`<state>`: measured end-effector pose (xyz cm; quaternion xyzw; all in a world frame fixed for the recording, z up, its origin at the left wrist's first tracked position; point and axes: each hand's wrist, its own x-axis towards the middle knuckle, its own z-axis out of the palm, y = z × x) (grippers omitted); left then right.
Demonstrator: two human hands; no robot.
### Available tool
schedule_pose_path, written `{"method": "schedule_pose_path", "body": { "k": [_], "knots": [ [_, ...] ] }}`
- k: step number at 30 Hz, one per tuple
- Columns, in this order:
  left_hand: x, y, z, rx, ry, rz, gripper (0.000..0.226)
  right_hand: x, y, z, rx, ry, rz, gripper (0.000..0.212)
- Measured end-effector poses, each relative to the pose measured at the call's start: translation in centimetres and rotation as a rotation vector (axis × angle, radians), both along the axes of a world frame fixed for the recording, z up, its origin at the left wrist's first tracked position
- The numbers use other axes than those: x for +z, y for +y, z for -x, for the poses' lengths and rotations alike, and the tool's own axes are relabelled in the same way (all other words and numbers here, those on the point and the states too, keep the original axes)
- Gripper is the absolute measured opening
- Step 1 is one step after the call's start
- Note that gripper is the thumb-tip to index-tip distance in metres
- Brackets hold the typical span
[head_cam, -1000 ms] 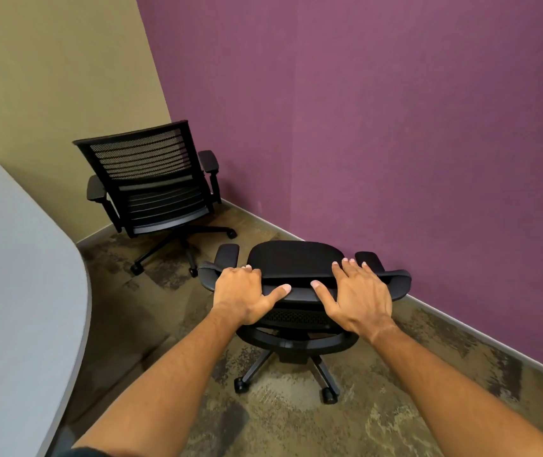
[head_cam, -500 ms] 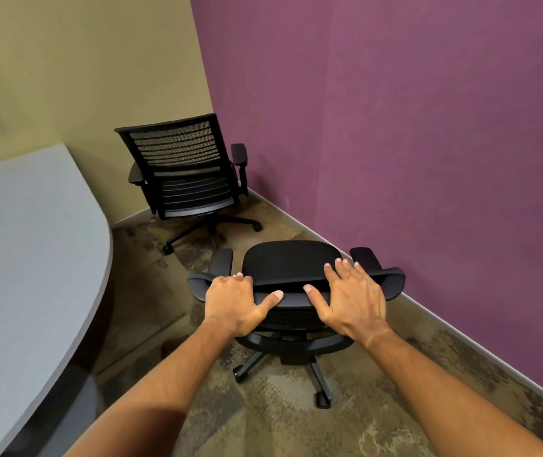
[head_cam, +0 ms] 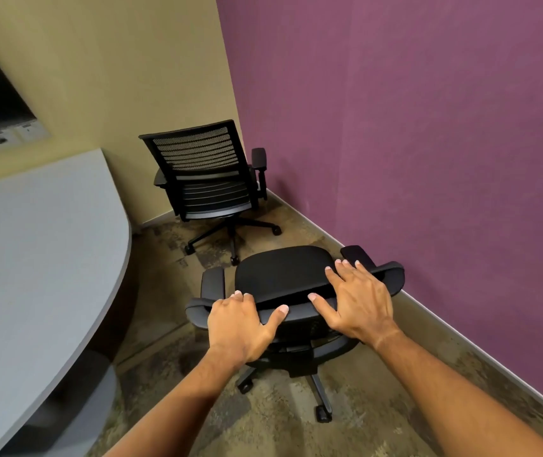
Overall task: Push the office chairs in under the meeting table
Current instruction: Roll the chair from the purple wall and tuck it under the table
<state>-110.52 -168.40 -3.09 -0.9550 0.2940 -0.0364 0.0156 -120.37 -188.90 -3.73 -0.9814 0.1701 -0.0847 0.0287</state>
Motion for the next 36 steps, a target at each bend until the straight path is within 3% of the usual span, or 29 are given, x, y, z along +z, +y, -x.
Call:
{"method": "schedule_pose_path", "body": {
  "k": [7,18,36],
  "knots": [
    [0.2,-2.0,1.7,0.108,0.005,0.022,0.098,-0.1,-3.3,-1.1,0.118,-0.057,-0.014,0.079],
    [-0.5,-5.3,-0.2,0.215,0.188,0.038,0.128,-0.4,-8.4,-6.0,0.347,-0.157,-0.001,0.072],
    [-1.1,-8.1,-3.4,0.416,0.256,0.095,0.124,-1.2,-12.8,-16.1,0.649,-0.187,-0.009,0.072]
  ]
}}
